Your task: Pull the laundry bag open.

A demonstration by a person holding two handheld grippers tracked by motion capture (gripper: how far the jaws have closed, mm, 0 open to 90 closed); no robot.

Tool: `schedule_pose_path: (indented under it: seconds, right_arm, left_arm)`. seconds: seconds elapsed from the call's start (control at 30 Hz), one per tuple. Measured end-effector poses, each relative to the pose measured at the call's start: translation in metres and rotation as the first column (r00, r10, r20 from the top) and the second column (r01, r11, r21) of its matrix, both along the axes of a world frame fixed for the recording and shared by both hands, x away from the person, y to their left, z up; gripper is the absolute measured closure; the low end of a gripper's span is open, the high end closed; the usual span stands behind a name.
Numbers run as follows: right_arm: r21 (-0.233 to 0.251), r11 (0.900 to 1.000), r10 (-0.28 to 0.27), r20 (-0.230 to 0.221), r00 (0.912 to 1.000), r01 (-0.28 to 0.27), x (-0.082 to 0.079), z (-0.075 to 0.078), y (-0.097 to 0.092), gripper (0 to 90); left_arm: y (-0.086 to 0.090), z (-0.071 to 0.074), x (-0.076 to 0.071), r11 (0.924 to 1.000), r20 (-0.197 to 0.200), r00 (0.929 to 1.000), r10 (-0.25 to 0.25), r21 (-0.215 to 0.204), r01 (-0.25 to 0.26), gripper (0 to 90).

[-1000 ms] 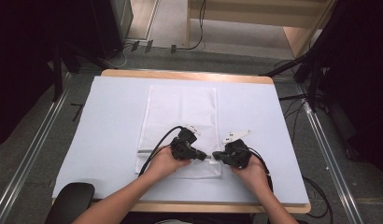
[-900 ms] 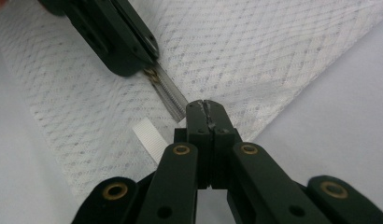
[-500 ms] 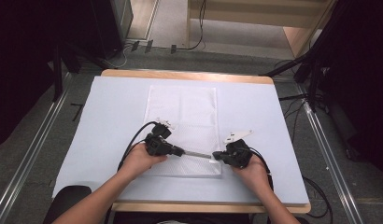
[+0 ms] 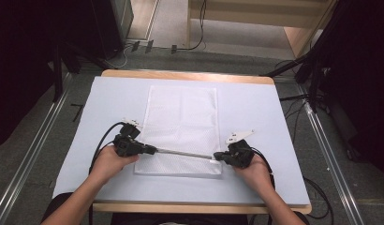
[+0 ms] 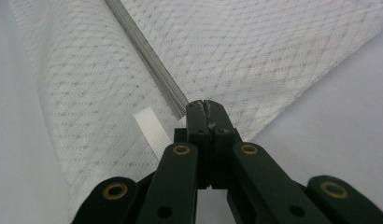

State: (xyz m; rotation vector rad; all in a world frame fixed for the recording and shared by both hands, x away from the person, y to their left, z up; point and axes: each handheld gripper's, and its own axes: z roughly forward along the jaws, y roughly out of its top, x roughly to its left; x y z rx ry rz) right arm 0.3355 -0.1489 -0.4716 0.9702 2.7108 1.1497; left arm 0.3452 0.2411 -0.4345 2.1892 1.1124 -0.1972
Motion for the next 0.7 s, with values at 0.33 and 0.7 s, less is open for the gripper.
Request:
schedule_pose_path:
  seconds: [0.33,0.7]
  right_arm:
    - [0.009,0.9999,0.008,-0.009,0.9999,-0.008,0.001,0.000,-0.001,90.0]
    - [0.011,0.9996,0.026,-0.022,0.9994,-0.025,0.005,0.000,-0.001,90.0]
  left_arm:
    - [0.039,-0.003,-0.009,0.9974,-0.010,0.9977,0.067,0.028,-0.067,88.0]
    - [0.060,-0.007,-0.017,0.9947,-0.001,0.9948,0.102,-0.015,-0.102,87.0]
